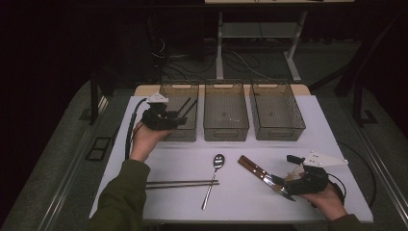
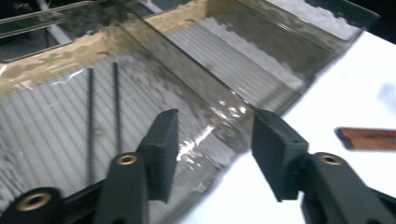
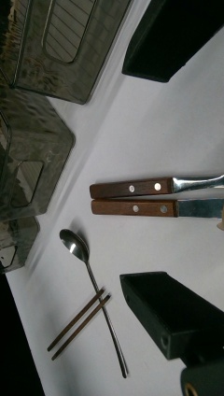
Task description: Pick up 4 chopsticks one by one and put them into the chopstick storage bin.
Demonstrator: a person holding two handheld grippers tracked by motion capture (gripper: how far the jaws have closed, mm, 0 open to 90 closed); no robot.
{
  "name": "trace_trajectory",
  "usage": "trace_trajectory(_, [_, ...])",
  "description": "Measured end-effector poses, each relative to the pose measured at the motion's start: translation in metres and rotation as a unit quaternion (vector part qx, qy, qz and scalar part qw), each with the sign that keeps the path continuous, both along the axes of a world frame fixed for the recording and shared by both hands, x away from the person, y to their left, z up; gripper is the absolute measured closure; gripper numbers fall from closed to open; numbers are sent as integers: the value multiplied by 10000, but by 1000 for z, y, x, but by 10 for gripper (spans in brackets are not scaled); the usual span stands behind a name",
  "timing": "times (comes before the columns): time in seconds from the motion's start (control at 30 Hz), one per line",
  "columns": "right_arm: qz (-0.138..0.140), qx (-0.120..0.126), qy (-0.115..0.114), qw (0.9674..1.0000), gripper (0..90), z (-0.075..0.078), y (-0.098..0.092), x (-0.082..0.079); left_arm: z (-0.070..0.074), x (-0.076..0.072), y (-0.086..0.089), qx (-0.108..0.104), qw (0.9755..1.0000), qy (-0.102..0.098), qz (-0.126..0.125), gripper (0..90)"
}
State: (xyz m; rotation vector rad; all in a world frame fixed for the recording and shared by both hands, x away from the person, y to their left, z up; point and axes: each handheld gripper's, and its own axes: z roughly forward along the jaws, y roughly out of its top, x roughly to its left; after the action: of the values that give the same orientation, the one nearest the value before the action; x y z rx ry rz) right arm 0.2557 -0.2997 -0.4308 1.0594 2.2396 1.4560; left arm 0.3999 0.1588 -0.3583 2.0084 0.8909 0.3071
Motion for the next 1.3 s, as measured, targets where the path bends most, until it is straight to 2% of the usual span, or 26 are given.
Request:
trace_trajectory(0.17, [-15, 0, 3, 10000, 18, 0, 0, 0, -6, -24, -5, 9, 9996, -89, -276, 682])
trace_trajectory(0.37, [-22, 1, 8, 10000, 18, 0, 0, -1, -17, -49, -8, -41, 9990, -151, -429, 849])
trace_trajectory(0.43, [-21, -4, 9, 10000, 18, 0, 0, -1, -23, -57, -9, 9, 9987, -134, -484, 892])
trace_trajectory(0.63, [-20, -13, 0, 10000, 18, 0, 0, -1, -33, -78, -12, 74, 9981, -86, -601, 895])
trace_trajectory(0.77, [-30, -27, 9, 10000, 18, 0, 0, -2, -38, -92, -17, 98, 9966, -41, -820, 896])
trace_trajectory(0.83, [-30, -39, 1, 10000, 18, 0, 0, -2, -41, -99, -22, 27, 9955, 38, -942, 897])
trace_trajectory(0.93, [-34, -43, -13, 10000, 18, 0, 0, -2, -47, -105, -31, 129, 9933, 86, -1145, 897])
trace_trajectory(1.03, [-27, -67, -22, 10000, 18, 0, 0, -2, -54, -110, -41, 154, 9901, 204, -1381, 897])
trace_trajectory(1.17, [-33, -83, -29, 10000, 18, 0, 0, -2, -63, -114, -61, 260, 9839, 329, -1738, 897])
trace_trajectory(1.3, [-27, -111, -42, 9999, 18, 0, 0, -1, -69, -117, -73, 389, 9792, 397, -1951, 897])
